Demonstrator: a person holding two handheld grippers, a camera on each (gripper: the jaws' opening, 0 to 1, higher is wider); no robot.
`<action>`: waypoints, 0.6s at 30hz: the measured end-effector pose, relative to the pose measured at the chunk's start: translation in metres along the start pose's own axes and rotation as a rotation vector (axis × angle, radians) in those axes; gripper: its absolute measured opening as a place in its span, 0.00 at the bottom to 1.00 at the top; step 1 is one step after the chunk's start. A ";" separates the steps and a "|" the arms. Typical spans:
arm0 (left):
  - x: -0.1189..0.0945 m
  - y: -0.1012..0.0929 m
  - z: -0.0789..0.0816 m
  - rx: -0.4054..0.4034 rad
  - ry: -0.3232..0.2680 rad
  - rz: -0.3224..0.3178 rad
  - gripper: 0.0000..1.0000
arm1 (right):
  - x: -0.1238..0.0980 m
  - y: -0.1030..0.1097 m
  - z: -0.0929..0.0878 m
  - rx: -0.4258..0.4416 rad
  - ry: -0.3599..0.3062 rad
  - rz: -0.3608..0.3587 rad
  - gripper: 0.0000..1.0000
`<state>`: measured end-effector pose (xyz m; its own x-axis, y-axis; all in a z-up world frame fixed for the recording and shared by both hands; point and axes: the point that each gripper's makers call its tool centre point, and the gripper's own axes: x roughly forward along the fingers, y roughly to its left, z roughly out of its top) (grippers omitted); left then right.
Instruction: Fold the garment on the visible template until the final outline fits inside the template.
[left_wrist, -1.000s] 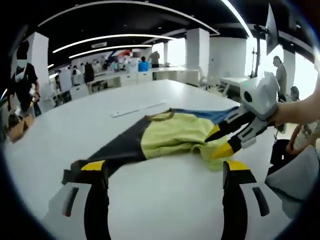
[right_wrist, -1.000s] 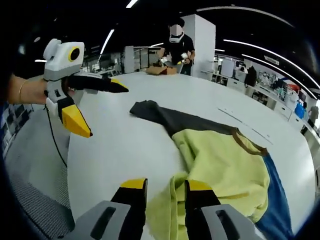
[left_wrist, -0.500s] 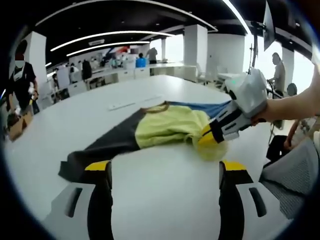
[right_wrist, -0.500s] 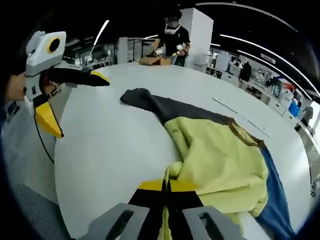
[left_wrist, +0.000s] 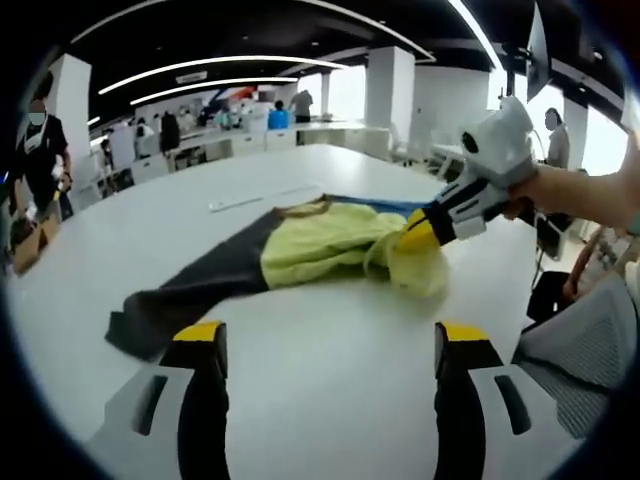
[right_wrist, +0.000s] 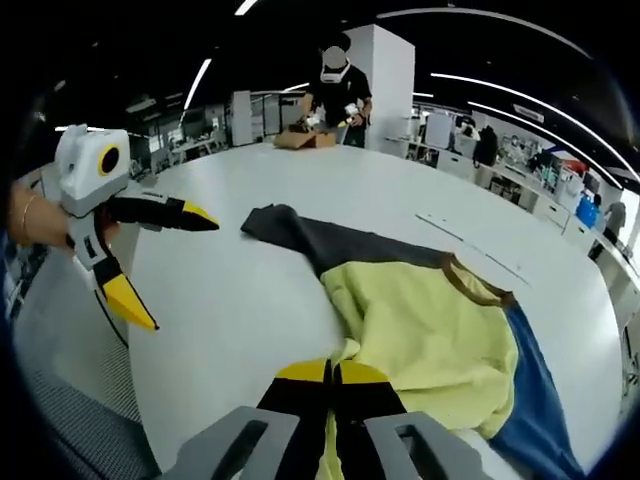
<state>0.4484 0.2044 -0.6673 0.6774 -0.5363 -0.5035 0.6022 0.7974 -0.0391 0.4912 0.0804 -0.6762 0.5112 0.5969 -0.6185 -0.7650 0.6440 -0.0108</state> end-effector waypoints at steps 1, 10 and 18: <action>0.000 -0.001 0.000 0.001 -0.001 -0.002 0.81 | -0.002 -0.001 0.003 -0.001 -0.005 0.001 0.00; 0.002 -0.002 0.000 -0.002 0.004 -0.003 0.75 | -0.023 -0.019 0.014 -0.013 -0.024 -0.025 0.00; 0.003 -0.005 -0.002 -0.011 0.010 -0.013 0.68 | -0.023 -0.042 0.000 0.095 -0.028 -0.064 0.00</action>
<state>0.4470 0.1995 -0.6708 0.6653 -0.5437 -0.5116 0.6061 0.7935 -0.0551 0.5119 0.0393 -0.6615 0.5692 0.5655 -0.5968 -0.6906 0.7228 0.0263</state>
